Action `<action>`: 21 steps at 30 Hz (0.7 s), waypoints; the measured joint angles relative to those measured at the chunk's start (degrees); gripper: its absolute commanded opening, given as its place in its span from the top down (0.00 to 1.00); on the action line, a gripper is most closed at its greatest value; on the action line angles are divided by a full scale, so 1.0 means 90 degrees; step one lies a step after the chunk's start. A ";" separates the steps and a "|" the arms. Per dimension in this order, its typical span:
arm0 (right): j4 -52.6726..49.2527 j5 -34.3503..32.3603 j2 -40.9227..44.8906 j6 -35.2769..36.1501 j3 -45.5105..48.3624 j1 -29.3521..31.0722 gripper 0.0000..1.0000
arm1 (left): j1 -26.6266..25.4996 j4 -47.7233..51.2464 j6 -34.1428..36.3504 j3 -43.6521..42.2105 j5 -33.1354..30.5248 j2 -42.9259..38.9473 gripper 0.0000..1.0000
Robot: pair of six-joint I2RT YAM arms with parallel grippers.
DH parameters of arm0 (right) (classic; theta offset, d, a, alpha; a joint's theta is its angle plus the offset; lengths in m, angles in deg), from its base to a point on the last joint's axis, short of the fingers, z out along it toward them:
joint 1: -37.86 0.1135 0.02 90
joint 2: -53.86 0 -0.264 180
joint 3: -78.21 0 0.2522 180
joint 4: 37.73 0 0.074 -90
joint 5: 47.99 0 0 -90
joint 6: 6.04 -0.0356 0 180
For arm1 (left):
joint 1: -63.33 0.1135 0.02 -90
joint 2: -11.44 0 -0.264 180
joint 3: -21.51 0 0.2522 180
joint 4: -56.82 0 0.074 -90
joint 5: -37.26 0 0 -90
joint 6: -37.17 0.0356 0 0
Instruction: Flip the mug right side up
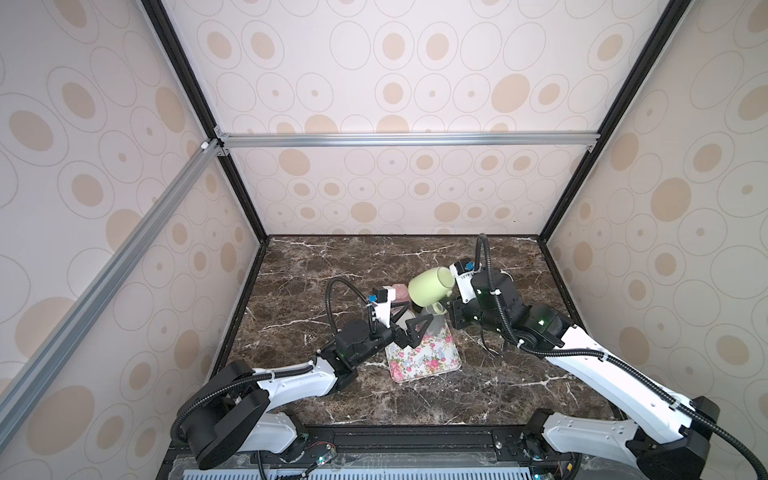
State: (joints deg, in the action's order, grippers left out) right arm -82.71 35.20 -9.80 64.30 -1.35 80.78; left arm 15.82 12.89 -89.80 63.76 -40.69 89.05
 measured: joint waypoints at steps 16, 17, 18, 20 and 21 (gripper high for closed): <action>0.0576 0.0486 0.0425 -0.0236 0.0427 -0.0085 1.00 | 0.0007 -0.0797 -0.0505 0.0427 0.0867 0.0488 0.23; 0.0590 0.0525 0.0442 -0.0257 0.0435 -0.0104 1.00 | 0.0017 -0.0804 -0.0520 0.0452 0.0923 0.0527 0.23; 0.0639 0.0554 0.0471 -0.0282 0.0461 -0.0119 1.00 | 0.0022 -0.0811 -0.0539 0.0483 0.0971 0.0563 0.23; 0.0709 0.0573 0.0561 -0.0330 0.0527 -0.0136 1.00 | 0.0024 -0.0850 -0.0585 0.0532 0.1044 0.0605 0.23; 0.0738 0.0578 0.0612 -0.0345 0.0556 -0.0141 1.00 | 0.0027 -0.0879 -0.0610 0.0544 0.1078 0.0617 0.23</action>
State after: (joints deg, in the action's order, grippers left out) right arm -76.07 40.40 -4.29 61.20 3.66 79.51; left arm 16.06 4.98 -95.28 68.66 -30.98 94.60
